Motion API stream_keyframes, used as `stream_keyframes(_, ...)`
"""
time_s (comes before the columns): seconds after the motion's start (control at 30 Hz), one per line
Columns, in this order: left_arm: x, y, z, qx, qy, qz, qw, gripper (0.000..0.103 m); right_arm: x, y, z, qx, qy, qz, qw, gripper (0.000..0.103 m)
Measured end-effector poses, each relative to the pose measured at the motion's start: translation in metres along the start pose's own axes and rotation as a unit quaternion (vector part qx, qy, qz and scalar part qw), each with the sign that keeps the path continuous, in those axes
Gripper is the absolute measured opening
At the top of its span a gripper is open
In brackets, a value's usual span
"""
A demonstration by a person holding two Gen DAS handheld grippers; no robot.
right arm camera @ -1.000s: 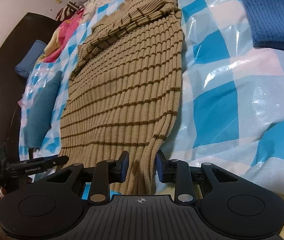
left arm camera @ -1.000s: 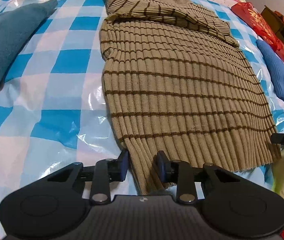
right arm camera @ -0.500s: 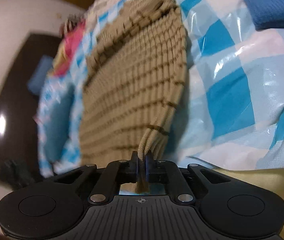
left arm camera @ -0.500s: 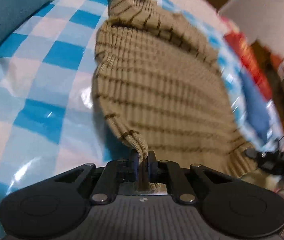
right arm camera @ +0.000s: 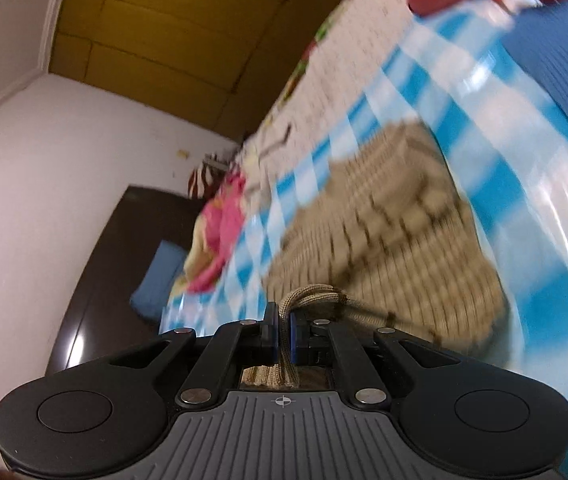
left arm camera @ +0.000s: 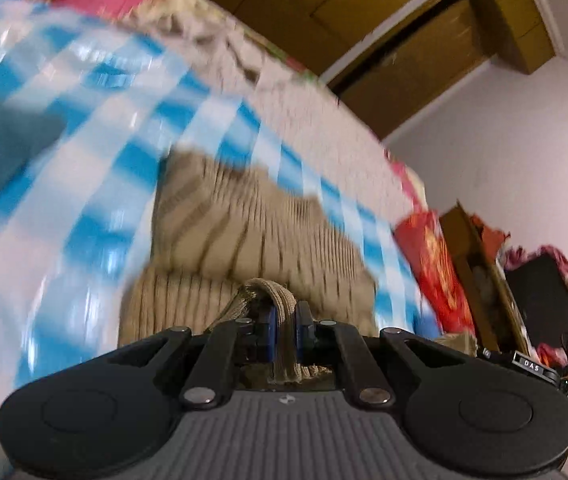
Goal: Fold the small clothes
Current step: 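Grasp the hem with both tools and fold it up toward the collar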
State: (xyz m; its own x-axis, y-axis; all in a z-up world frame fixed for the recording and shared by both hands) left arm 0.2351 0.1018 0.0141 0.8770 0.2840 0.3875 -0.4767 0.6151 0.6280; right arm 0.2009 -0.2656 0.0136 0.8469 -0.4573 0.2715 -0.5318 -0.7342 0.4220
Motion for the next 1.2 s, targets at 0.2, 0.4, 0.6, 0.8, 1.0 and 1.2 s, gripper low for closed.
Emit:
stream_keyframes(0.2,0.091,-0.051,-0.020,0.026,-0.002,0.042,0.9988,0.019,0.095,-0.041,0.012,-0.036,-0.007,0.058,0.998,0.006)
stream_keyframes(0.4,0.124,-0.103,-0.057,0.111,0.004,0.053,0.9924,0.019,0.158,-0.101,0.046,-0.130,0.000,0.096,0.987,0.005)
stream_keyframes(0.6,0.120,-0.101,-0.078,0.102,0.038,0.037,0.9934,0.039,0.151,-0.123,0.069,-0.169,-0.009,0.083,0.982,0.014)
stream_keyframes(0.8,0.121,-0.074,-0.086,0.114,0.068,0.076,0.9882,0.053,0.159,-0.096,0.065,-0.153,-0.015,0.109,0.982,0.021)
stream_keyframes(1.0,0.095,-0.072,-0.051,0.149,-0.042,0.055,0.9863,0.057,0.145,-0.100,0.050,-0.224,0.093,0.082,0.967,0.047)
stream_keyframes(1.2,0.074,-0.095,-0.039,0.196,-0.126,0.027,0.9721,0.058,0.134,-0.133,0.042,-0.293,0.196,0.034,0.935,0.047)
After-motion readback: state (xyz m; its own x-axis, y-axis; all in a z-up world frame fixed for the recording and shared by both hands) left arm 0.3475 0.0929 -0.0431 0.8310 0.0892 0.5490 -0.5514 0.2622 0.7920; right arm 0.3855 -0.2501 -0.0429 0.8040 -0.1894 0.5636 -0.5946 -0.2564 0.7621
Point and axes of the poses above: each gripper's, at about its wrist camera, not at the fingertips, and y roughly against the way its jaws point, z to its right, x to its top, the point moved 8 cm from there along -y, roughly the way its jaws point, and after that the axes turned 12 degrees about -z, right-handed, at the moved point
